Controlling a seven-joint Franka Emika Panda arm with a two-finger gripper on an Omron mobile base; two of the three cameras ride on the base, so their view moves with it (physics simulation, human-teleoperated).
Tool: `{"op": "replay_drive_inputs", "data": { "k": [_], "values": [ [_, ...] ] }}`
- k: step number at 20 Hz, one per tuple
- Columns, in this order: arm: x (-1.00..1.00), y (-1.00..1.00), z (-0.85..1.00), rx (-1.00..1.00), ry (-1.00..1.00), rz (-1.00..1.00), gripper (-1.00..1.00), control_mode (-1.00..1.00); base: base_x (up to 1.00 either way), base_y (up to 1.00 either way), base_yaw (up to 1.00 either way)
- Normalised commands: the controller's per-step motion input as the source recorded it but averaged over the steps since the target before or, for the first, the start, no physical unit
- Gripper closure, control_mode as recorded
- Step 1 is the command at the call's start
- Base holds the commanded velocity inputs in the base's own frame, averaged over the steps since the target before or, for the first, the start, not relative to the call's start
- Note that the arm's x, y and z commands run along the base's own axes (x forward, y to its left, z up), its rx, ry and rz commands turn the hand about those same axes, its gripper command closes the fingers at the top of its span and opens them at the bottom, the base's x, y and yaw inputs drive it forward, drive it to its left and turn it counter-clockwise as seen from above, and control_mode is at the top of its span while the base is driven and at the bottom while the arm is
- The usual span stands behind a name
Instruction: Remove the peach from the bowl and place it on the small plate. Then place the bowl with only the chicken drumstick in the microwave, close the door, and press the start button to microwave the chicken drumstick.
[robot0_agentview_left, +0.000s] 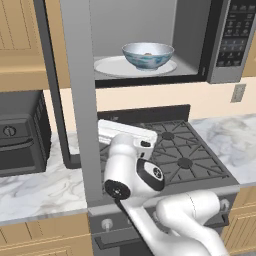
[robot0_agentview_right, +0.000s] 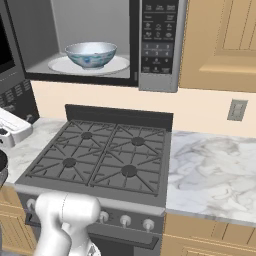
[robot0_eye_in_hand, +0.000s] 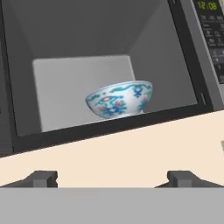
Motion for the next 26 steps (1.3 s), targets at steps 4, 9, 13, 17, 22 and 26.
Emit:
{"op": "replay_drive_inputs", "data": {
  "k": [4,9,13,17,22,26],
  "values": [
    [0.00,0.63,-0.13,-0.11,-0.01,0.00,-1.00,-1.00,0.00,0.00,0.00],
    [-0.03,0.56,-0.02,-0.01,-0.13,-0.03,-1.00,-1.00,0.00,0.00,0.00],
    [-0.17,0.51,0.01,0.00,-0.19,-0.09,-1.00,-1.00,0.00,0.00,0.00],
    [-0.16,0.59,0.00,0.00,-0.19,-0.10,-1.00,-1.00,0.00,0.00,0.00],
    [-0.27,0.42,0.14,0.00,-0.23,-0.10,-1.00,-1.00,0.00,0.00,0.00],
    [-0.39,0.13,0.64,0.00,-0.29,-0.10,-1.00,-1.00,0.00,0.00,0.00]
  ]
}}
